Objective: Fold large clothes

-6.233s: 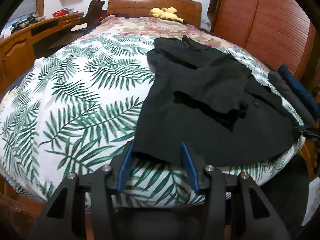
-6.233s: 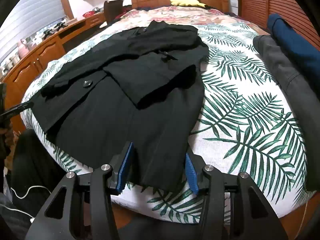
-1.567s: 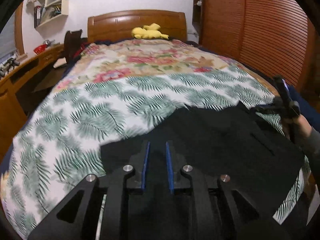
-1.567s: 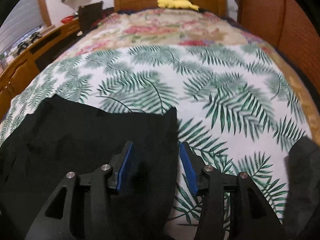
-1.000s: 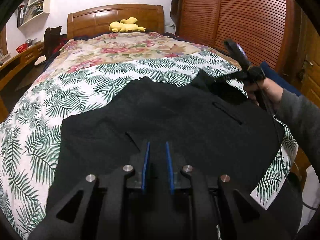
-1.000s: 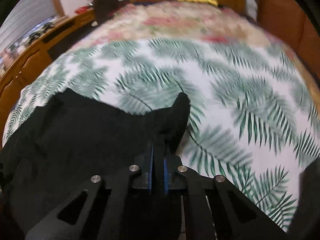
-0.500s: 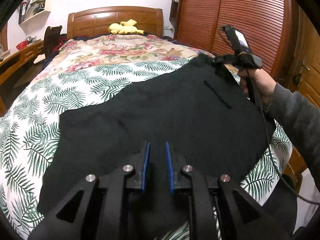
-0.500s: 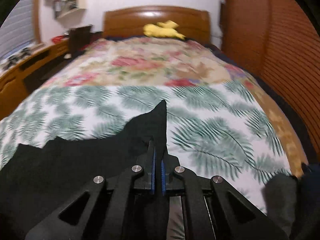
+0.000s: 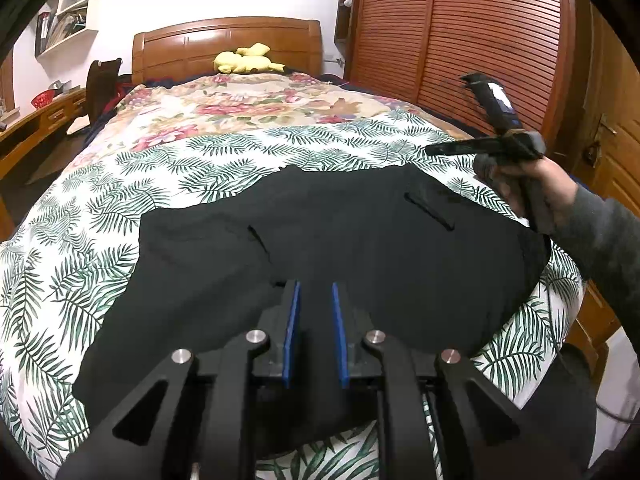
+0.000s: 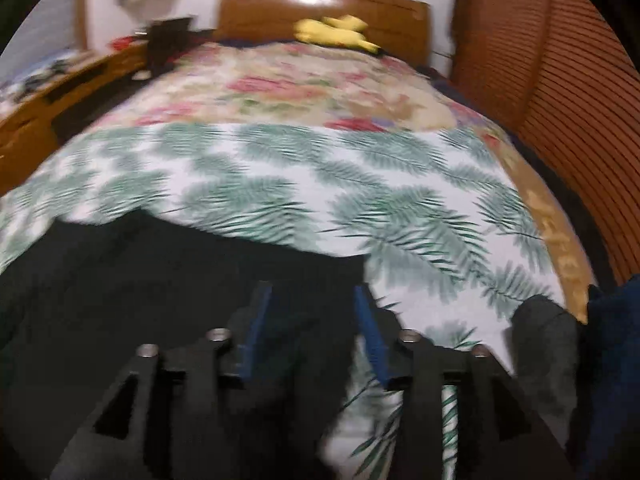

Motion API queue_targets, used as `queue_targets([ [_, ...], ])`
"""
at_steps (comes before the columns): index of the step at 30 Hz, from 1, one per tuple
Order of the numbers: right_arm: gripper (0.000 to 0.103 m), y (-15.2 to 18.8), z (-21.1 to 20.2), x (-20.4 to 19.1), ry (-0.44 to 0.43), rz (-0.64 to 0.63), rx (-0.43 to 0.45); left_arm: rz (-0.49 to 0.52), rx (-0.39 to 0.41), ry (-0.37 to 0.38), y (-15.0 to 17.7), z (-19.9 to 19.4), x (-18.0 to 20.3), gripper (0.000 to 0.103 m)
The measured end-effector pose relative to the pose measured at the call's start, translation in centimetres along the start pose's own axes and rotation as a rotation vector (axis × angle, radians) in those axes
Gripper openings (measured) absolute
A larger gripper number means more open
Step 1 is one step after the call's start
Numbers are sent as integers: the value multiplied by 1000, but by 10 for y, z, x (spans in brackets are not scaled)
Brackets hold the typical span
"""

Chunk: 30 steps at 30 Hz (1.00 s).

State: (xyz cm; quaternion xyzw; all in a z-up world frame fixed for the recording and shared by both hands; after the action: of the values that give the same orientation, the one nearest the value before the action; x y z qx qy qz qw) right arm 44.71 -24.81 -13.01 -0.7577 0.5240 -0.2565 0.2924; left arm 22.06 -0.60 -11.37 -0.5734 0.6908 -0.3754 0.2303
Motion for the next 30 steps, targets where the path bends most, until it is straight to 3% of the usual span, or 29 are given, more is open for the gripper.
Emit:
queue_targets([
  [7,49,51,-56,-65,-138,-99,-2,3,1,-1,4,-2,5,14],
  [14,49,107,-86,-140,-296,-194,-33,-5,-2,14,10,-8,13,14],
  [19,49,129,-85,-166,-318,-227,-53,-9,-3,15,18,-13,19,14],
  [22,50,150,-61,-171,-314,-237,-128,-4,-4,7,20,-14,24,14],
  [30,50,148,-74,-160,-300,-167,-115,3,-30,21,28,-9,39,14],
])
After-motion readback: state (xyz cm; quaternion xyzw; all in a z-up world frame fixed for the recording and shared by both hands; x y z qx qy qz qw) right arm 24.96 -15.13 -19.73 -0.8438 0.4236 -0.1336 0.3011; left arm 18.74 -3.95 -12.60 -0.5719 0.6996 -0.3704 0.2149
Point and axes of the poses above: each gripper's, at about its wrist camera, not at the fingertips, and z roughly the way its jaws point, x to its right, y to its underside, the point moved 5 cm from there along z, roughly the way its jaws point, and after that the axes turned 2 degrees about x, right-handed, at the moved point
